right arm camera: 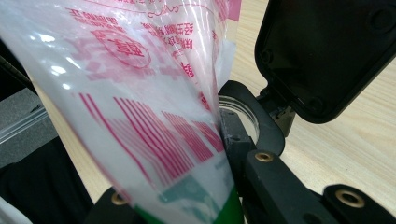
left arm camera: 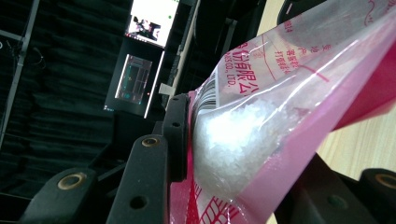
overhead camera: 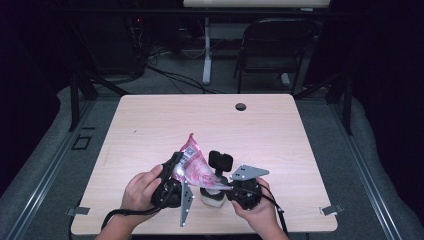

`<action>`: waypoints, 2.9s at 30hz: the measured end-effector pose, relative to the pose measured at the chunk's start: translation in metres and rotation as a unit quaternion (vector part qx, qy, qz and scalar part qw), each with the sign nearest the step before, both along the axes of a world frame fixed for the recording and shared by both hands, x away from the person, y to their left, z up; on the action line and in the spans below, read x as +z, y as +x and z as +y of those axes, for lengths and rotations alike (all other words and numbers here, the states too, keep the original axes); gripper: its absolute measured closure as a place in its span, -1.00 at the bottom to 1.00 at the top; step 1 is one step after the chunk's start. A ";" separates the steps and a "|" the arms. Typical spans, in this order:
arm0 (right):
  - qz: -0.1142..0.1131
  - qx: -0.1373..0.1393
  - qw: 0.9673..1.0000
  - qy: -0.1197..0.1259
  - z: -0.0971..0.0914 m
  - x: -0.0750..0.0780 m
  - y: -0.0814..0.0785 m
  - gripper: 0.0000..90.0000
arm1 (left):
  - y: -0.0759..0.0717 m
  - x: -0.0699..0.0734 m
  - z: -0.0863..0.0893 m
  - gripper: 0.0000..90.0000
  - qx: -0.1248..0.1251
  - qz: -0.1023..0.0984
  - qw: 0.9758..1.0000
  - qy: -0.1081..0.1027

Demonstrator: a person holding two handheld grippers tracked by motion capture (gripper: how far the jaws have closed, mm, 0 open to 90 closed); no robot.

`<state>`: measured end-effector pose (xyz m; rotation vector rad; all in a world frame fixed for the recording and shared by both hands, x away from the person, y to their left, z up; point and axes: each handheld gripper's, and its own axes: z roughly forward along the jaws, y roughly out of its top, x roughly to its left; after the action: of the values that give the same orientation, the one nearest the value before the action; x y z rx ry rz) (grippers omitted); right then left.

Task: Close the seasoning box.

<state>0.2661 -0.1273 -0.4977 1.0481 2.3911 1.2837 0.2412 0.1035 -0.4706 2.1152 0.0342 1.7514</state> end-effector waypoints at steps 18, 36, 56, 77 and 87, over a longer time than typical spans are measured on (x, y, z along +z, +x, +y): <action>0.000 -0.003 1.000 0.000 -0.001 0.000 0.000 0.96 | 0.000 0.001 -0.001 0.50 -0.001 -0.005 1.000 0.006; 0.001 -0.002 1.000 0.002 0.000 -0.001 0.000 0.95 | -0.001 0.002 -0.001 0.50 -0.001 -0.006 1.000 0.008; 0.000 0.001 1.000 0.004 0.001 0.000 0.000 0.95 | -0.001 0.004 0.000 0.50 -0.003 -0.008 1.000 0.003; 0.004 0.002 1.000 0.003 0.001 -0.001 -0.001 0.87 | 0.000 0.003 -0.001 0.50 -0.006 -0.010 1.000 0.005; 0.002 0.000 1.000 0.008 0.000 0.000 -0.002 0.82 | 0.000 0.003 -0.002 0.51 -0.005 -0.007 1.000 0.006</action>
<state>0.2644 -0.1273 -0.4979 1.0569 2.3867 1.3039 0.2409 0.1019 -0.4681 2.1070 0.0084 1.7648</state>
